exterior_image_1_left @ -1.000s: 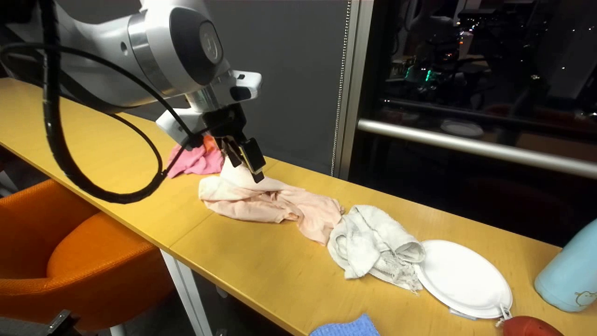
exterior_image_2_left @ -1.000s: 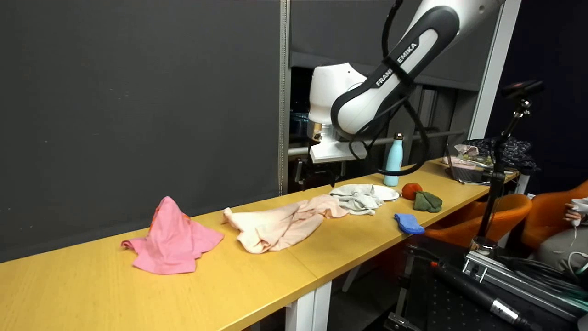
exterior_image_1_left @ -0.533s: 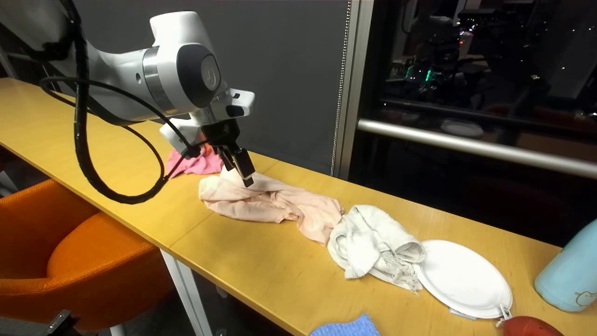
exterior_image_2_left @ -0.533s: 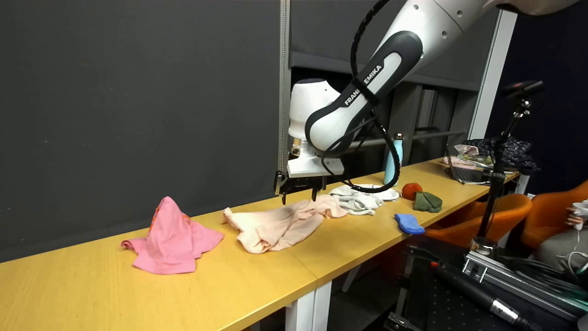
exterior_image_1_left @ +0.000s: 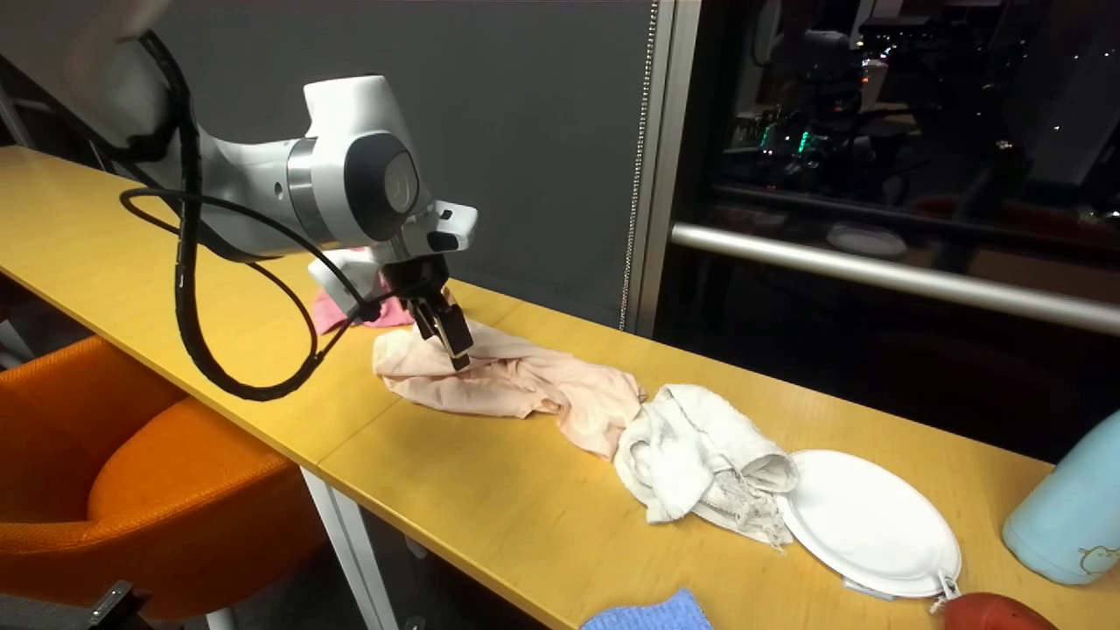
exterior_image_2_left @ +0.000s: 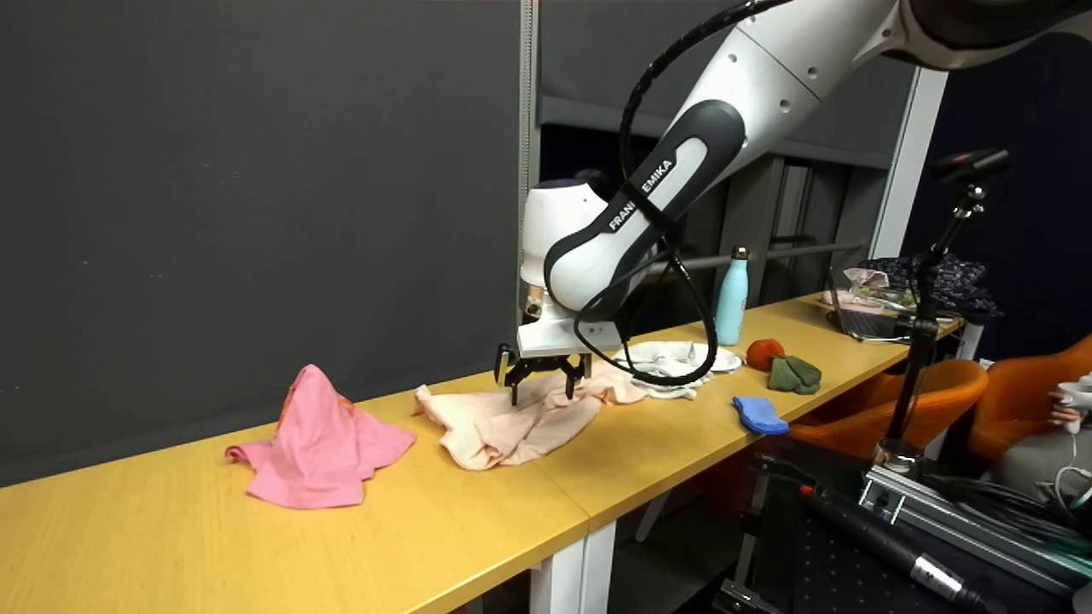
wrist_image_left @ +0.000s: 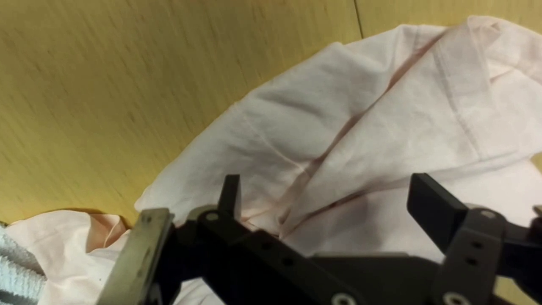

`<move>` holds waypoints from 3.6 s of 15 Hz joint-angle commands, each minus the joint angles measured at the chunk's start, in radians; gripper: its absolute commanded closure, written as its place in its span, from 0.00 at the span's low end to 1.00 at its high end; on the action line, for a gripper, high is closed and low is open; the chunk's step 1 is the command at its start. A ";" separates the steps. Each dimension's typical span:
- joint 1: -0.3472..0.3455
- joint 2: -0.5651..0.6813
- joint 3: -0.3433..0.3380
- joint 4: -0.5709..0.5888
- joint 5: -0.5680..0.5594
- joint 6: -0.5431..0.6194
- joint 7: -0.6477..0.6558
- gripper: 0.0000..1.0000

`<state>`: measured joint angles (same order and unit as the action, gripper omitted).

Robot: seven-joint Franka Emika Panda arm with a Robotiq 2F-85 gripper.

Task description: Unfold the peach shirt

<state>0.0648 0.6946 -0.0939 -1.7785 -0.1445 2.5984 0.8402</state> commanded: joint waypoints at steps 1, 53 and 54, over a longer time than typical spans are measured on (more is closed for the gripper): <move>0.007 0.054 -0.011 0.051 0.066 0.043 -0.057 0.00; 0.066 -0.622 0.058 -0.453 0.118 -0.145 -0.219 1.00; 0.067 -0.632 0.074 -0.461 0.139 -0.175 -0.247 1.00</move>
<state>0.1546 0.1393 -0.0759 -2.1839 -0.0719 2.4916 0.6792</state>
